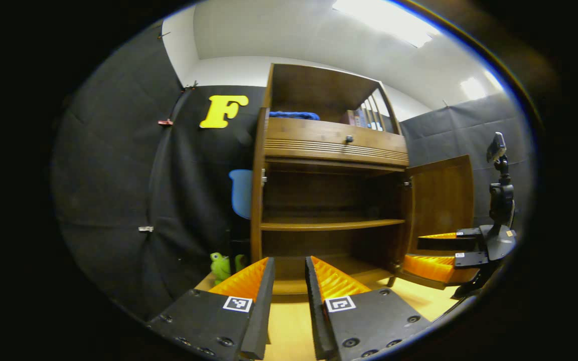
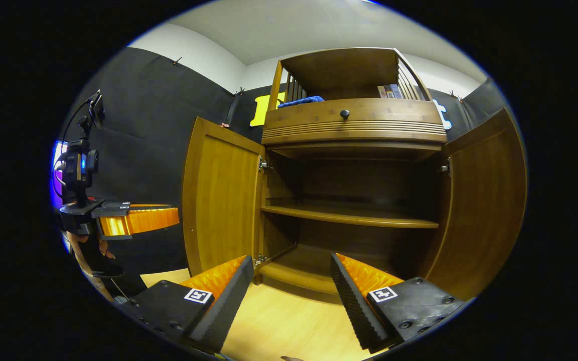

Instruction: Open the right door of the double-door shoe cabinet with the right hand, and open the left door with the left hand.

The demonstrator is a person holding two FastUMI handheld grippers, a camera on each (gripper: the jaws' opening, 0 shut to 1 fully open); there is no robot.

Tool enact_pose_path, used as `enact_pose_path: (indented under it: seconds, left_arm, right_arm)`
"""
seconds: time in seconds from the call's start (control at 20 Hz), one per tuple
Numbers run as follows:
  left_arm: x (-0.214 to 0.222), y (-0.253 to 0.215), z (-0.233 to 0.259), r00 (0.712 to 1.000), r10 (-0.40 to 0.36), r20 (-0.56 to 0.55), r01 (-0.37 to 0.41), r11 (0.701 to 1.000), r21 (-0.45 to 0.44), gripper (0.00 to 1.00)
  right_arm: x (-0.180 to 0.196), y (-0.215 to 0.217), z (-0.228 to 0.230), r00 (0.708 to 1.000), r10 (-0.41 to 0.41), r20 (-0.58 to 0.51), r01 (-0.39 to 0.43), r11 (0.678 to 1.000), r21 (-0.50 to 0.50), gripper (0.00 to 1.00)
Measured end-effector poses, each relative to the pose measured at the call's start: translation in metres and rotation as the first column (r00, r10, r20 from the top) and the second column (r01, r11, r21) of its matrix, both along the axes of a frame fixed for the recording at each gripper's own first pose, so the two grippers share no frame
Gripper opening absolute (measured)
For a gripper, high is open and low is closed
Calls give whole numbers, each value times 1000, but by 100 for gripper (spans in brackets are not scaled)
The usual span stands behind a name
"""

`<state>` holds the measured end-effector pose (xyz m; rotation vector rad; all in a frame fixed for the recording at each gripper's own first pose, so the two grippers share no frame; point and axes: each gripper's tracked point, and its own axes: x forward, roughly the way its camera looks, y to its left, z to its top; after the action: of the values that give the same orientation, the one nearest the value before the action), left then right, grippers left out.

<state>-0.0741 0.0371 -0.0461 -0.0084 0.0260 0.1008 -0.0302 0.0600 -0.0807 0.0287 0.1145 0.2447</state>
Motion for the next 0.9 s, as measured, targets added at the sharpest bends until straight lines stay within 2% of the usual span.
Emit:
enact_pose_path:
  seconds: [0.1,0.25,0.35,0.4,0.55,0.7,0.75,0.9]
  left_arm:
    - [6,-15,3,999,-37,0,37,999,8,50]
    - [21,-32,1,997,-76,-5,76,997,20,84]
    - [29,-42,-8,996,-86,-37,87,996,26,96]
    - [33,-45,-10,995,-84,-50,86,996,31,100]
    - [45,-51,-13,995,-82,-50,83,996,27,98]
    - [48,-58,-8,995,-98,-33,99,995,15,100]
    - [50,-59,-6,995,-99,-26,100,995,16,98]
    - [51,-63,-3,994,-108,-17,108,994,19,100]
  right_arm:
    - [-8,-14,8,999,-34,14,35,999,-10,95]
    - [-18,-39,20,994,-98,40,99,995,-22,97]
    - [-23,-53,26,989,-137,51,139,990,-23,95]
    - [-26,-59,27,987,-152,53,154,988,-22,97]
    - [-28,-73,32,981,-185,52,186,982,-19,95]
    - [-29,-82,33,979,-198,47,199,980,-19,99]
    - [-29,-84,34,978,-201,47,202,979,-19,99]
    - [-30,-86,36,978,-202,52,202,979,-10,99]
